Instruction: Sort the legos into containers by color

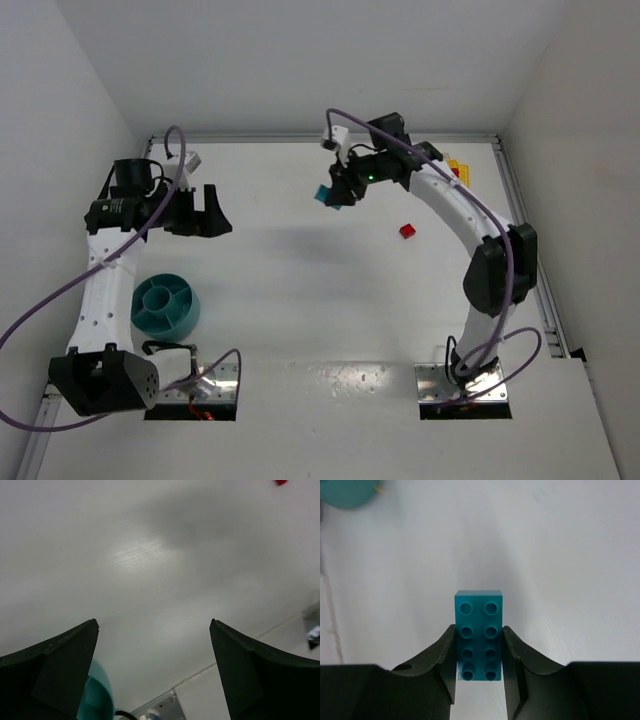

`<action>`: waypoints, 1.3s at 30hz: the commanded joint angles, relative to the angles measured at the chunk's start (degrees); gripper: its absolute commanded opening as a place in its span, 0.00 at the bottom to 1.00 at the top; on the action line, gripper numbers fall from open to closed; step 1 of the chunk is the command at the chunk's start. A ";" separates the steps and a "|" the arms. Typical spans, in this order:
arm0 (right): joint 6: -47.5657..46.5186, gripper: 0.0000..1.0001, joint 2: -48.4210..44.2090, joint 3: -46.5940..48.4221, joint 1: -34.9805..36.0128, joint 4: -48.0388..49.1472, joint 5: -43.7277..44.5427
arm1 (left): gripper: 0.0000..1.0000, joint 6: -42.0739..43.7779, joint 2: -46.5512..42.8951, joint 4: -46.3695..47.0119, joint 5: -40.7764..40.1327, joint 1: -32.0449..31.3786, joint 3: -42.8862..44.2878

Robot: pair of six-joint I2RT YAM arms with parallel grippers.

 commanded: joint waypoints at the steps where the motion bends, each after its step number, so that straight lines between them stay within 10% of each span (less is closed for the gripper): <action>1: 8.72 0.05 -2.67 0.50 4.28 7.39 -5.84 | 1.00 -3.33 0.95 1.32 19.34 3.73 -1.51; 11: 19.01 0.05 3.74 10.36 15.89 13.19 -6.54 | 0.97 -11.16 6.49 5.54 42.47 10.59 -4.15; 39: 15.41 0.05 10.77 20.20 27.32 10.12 0.66 | 0.76 -18.63 7.28 13.45 41.43 9.54 -9.51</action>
